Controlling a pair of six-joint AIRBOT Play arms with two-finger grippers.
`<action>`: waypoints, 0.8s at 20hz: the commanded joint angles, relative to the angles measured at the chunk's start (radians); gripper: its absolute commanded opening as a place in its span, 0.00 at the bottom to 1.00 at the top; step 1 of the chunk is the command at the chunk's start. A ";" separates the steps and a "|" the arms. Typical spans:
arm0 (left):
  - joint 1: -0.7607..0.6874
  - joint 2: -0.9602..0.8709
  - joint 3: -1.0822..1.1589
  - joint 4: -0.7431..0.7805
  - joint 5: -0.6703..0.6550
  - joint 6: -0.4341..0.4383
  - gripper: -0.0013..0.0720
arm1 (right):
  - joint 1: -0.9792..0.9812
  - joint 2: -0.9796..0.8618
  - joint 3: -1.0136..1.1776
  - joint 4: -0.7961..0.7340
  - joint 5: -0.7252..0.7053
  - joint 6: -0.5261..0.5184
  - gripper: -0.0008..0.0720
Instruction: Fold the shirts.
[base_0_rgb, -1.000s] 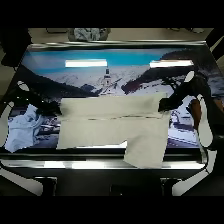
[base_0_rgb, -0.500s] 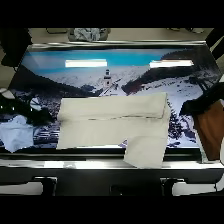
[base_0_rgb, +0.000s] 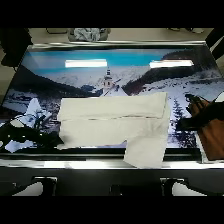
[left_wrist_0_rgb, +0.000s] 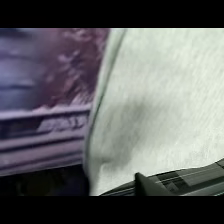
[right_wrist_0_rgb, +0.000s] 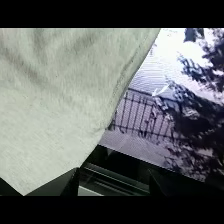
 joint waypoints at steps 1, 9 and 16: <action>-0.036 0.006 -0.038 -0.019 0.088 0.005 0.36 | -0.001 0.056 -0.128 0.001 -0.055 -0.030 0.77; -0.052 0.010 -0.037 -0.019 0.089 0.005 0.08 | -0.001 0.181 -0.517 0.171 -0.234 -0.085 0.80; -0.051 0.016 -0.037 -0.019 0.097 0.032 0.08 | -0.001 0.181 -0.621 0.267 -0.381 -0.076 0.29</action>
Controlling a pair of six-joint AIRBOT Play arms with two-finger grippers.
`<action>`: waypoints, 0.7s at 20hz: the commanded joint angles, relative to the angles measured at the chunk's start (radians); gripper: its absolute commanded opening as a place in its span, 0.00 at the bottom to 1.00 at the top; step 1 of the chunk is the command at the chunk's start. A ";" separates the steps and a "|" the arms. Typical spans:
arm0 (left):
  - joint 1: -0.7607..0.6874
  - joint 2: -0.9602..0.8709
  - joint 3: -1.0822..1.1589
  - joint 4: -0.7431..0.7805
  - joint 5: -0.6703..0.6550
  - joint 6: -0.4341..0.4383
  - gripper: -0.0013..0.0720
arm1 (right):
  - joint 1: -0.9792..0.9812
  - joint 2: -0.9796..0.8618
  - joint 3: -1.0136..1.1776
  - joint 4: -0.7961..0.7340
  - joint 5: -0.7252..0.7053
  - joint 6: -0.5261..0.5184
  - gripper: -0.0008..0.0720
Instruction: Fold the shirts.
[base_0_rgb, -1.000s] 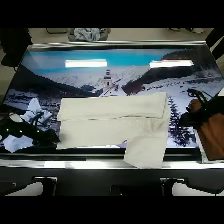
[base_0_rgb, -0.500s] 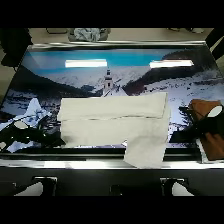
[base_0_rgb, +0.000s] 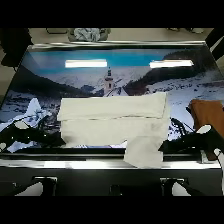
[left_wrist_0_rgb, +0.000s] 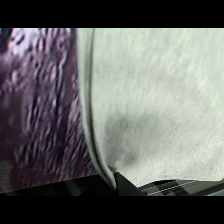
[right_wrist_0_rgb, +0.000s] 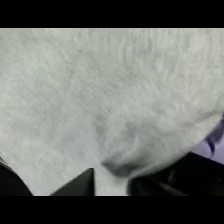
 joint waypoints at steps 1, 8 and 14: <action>0.000 0.003 0.006 0.003 0.023 0.023 0.07 | 0.001 0.003 -0.030 0.047 -0.098 0.004 0.08; -0.002 0.109 0.238 0.002 -0.028 0.024 0.07 | 0.003 0.066 0.311 0.119 0.023 -0.109 0.08; -0.014 -0.150 0.618 0.002 0.067 -0.041 0.07 | 0.170 -0.196 0.630 0.145 -0.290 0.031 0.08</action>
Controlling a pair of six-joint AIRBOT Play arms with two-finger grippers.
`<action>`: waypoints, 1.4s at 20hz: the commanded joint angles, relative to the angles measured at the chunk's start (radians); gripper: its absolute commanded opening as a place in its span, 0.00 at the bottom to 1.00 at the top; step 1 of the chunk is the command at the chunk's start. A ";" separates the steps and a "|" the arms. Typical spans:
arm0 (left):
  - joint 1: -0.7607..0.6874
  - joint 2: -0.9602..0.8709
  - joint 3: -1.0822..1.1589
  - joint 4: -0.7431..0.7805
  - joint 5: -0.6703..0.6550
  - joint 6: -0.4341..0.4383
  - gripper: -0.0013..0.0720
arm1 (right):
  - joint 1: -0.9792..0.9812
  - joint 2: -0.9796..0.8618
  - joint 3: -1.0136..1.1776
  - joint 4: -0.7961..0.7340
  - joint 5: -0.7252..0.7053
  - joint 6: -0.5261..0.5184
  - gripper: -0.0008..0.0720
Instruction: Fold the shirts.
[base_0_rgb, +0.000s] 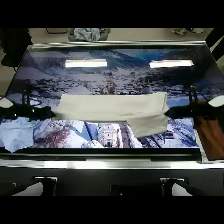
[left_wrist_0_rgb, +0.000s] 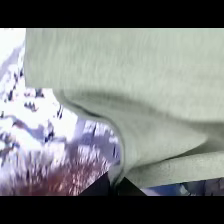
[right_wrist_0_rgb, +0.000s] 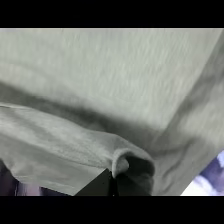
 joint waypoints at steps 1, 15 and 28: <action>-0.002 -0.204 0.268 -0.002 0.023 -0.055 0.07 | 0.068 -0.189 0.213 0.018 -0.188 0.112 0.08; -0.011 -0.698 0.696 -0.214 -0.051 -0.193 0.90 | 0.053 -0.506 0.457 0.209 -0.150 0.007 0.86; -0.037 -0.258 0.695 -0.224 -0.123 -0.111 0.89 | -0.126 -0.651 0.493 0.238 0.242 0.139 1.00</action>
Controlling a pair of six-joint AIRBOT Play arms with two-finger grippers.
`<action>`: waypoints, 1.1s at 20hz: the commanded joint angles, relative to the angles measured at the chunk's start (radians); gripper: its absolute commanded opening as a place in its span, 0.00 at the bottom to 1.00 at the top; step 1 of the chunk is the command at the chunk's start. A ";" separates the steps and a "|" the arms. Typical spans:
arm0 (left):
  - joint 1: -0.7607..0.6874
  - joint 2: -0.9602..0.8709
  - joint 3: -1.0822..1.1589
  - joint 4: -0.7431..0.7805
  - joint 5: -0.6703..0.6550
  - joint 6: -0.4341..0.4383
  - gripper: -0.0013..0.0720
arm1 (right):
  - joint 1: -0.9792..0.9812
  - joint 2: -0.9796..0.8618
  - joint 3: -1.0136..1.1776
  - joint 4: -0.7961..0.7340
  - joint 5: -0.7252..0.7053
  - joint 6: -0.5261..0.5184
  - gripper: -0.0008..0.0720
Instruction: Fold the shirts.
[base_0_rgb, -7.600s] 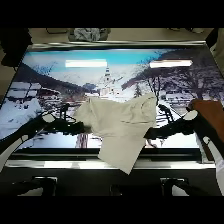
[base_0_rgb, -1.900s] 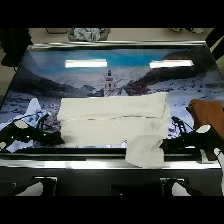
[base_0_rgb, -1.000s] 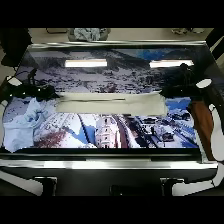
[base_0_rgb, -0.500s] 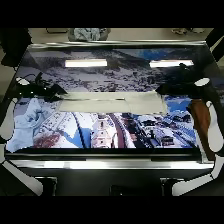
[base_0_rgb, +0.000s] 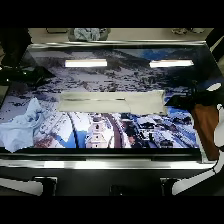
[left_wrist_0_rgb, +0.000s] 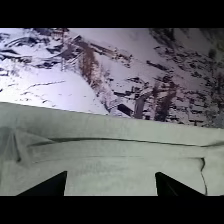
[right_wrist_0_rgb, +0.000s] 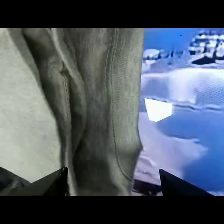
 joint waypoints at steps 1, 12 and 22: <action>-0.047 0.102 0.001 -0.001 -0.003 0.008 0.89 | -0.005 -0.092 0.001 0.241 0.058 0.002 1.00; -0.255 0.079 0.000 0.000 -0.002 0.045 0.30 | 0.101 0.000 0.003 0.254 -0.085 -0.018 0.08; -0.667 -0.304 0.001 -0.242 0.175 -0.014 0.08 | 0.101 0.431 0.003 0.108 0.075 0.051 0.08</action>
